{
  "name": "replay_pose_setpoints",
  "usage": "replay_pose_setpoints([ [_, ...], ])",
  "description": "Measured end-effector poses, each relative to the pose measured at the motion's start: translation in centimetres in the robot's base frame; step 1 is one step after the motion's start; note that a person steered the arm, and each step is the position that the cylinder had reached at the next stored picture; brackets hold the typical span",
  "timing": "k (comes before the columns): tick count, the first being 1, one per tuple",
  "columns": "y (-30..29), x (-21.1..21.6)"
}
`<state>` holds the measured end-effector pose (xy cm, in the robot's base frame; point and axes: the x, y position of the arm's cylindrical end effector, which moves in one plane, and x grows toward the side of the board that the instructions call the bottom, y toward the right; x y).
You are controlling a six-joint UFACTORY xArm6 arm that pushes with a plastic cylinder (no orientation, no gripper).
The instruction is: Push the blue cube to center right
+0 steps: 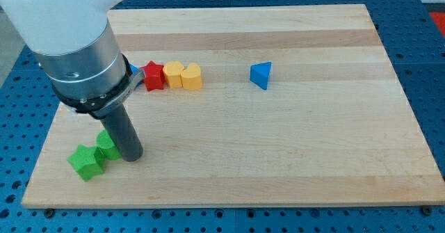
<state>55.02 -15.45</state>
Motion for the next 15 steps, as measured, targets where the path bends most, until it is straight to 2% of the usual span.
replay_pose_setpoints([
  [2, 1.2, -0.4],
  [3, 4.5, -2.4],
  [7, 16.7, -15.8],
  [8, 20.8, -16.7],
  [9, 22.8, -16.7],
  [12, 23.7, -14.8],
  [14, 24.2, -10.8],
  [15, 26.0, -10.3],
])
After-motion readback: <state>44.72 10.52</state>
